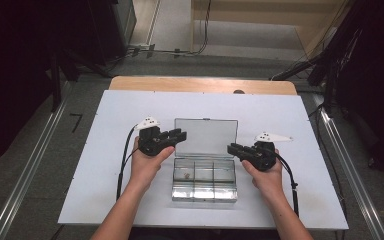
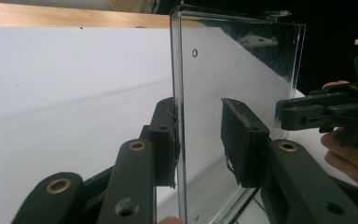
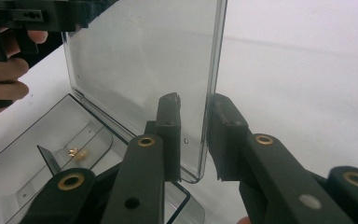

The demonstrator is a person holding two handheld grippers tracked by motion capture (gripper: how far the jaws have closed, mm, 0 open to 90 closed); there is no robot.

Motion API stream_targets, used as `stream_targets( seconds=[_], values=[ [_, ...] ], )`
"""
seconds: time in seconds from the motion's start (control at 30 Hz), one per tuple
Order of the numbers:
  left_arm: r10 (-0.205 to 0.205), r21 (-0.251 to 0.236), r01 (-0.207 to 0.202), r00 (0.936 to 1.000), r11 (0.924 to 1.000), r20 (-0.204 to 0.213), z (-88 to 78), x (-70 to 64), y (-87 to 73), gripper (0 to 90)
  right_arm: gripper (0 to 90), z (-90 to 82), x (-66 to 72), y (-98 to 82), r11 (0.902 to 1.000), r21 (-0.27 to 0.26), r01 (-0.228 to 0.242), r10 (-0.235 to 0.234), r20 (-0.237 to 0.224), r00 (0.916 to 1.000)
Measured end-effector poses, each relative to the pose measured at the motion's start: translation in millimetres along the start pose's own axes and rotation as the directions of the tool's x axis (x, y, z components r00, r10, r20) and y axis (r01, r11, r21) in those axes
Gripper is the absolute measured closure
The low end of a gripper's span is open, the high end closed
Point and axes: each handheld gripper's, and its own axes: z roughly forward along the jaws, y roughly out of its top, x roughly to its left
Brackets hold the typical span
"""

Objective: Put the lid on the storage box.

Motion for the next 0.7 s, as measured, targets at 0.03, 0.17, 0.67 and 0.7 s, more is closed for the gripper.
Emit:
stream_targets(
  seconds=[0.03, 0.17, 0.67, 0.7],
  values=[
    [0.004, 0.001, -0.004, 1.0000, 1.0000, -0.002, -0.4, -0.2, 0.0, 66.7, 73.3, -0.1, -0.1, -0.1, 1.0000, 0.000, 0.000, 0.000, -0.001, 1.0000],
    [0.009, -0.002, -0.009, 1.0000, 1.0000, -0.004, -2.1, -1.5, -0.6, 68.6, 73.3, -0.5, 0.3, 0.0, 1.0000, -0.002, 0.006, -0.006, -0.003, 1.0000],
    [0.030, -0.011, -0.030, 0.9991, 0.9995, 0.029, -10.5, -6.9, -2.7, 68.5, 56.7, -13.3, 5.9, 13.9, 0.9995, -0.028, 0.013, -0.013, -0.003, 0.9999],
    [0.028, -0.013, -0.027, 0.9991, 0.9995, 0.032, -10.9, -7.4, -2.9, 68.3, 55.8, -15.3, 7.1, 16.0, 0.9993, -0.033, 0.017, -0.017, -0.001, 0.9999]
  ],
)
